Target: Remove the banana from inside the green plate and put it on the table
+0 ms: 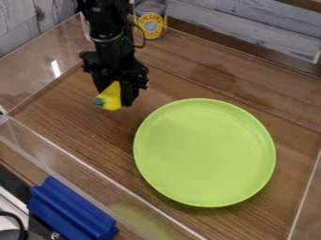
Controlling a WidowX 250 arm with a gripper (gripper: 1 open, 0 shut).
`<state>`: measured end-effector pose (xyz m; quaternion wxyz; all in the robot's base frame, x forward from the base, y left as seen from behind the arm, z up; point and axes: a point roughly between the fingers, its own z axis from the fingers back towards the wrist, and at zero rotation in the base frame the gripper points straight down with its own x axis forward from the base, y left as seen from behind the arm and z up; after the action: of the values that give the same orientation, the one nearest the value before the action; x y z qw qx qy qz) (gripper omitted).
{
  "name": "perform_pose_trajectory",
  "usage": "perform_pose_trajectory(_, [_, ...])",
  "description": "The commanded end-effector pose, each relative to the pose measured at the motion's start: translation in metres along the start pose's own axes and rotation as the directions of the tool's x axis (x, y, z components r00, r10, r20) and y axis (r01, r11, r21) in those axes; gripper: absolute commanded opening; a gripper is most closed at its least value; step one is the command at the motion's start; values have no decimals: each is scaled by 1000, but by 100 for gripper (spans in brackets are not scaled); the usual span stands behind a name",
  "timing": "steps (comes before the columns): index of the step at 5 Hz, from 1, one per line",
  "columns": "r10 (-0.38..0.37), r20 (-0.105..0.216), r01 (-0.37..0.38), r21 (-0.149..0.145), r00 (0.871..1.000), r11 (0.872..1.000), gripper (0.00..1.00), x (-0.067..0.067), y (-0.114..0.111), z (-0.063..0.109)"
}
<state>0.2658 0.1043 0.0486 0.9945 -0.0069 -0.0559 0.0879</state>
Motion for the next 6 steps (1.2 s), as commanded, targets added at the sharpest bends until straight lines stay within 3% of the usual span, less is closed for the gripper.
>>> perform_pose_trajectory(1, [-13, 54, 12, 7, 998, 1000, 0, 13, 9, 0])
perform_pose_trajectory(2, [-25, 62, 25, 1, 998, 1000, 100, 19, 12, -8])
perform_pose_trajectory(3, [-23, 61, 23, 0, 998, 1000, 0, 21, 12, -12])
perform_pose_trajectory(4, [-26, 61, 26, 2, 998, 1000, 0, 25, 13, -12])
perform_pose_trajectory(5, [-25, 54, 25, 5, 998, 1000, 100, 24, 15, -14])
perform_pose_trajectory(6, [-22, 47, 21, 5, 999, 1000, 100, 23, 17, -13])
